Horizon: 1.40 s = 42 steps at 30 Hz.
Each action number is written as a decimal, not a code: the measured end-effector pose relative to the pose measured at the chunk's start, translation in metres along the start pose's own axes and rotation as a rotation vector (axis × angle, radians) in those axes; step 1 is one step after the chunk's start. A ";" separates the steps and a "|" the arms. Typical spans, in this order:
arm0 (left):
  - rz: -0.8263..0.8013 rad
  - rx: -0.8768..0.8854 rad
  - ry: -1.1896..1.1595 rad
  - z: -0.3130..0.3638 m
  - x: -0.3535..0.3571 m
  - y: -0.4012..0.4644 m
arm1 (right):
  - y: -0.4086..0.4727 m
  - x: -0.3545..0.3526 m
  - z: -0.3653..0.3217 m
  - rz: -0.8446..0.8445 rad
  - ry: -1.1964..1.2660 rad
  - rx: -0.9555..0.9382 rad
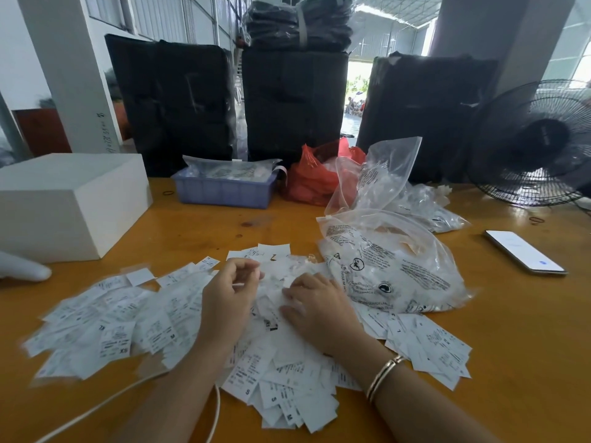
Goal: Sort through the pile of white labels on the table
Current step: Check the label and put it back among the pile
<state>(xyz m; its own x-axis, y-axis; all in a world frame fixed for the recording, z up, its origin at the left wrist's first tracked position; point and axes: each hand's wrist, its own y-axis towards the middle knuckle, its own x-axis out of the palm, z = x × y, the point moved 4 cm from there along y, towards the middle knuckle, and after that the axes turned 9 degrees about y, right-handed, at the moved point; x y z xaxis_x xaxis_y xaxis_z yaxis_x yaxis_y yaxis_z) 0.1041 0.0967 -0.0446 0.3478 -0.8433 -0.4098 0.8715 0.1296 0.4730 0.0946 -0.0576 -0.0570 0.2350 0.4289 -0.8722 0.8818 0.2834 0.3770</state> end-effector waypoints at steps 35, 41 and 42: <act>-0.216 0.043 -0.087 0.008 0.009 -0.004 | -0.009 -0.015 0.026 0.308 1.428 0.367; -0.269 0.077 -0.070 0.007 0.010 -0.004 | -0.011 -0.015 0.029 0.381 1.549 0.398; -0.280 0.084 -0.067 0.007 0.010 -0.004 | -0.011 -0.016 0.030 0.396 1.575 0.398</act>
<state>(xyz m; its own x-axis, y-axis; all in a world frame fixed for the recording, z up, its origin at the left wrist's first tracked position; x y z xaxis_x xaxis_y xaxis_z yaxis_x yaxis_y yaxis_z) 0.1020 0.0843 -0.0453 0.0721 -0.8729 -0.4826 0.8978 -0.1540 0.4126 0.0931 -0.0934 -0.0568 0.0589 0.8707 0.4883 0.9722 -0.1610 0.1698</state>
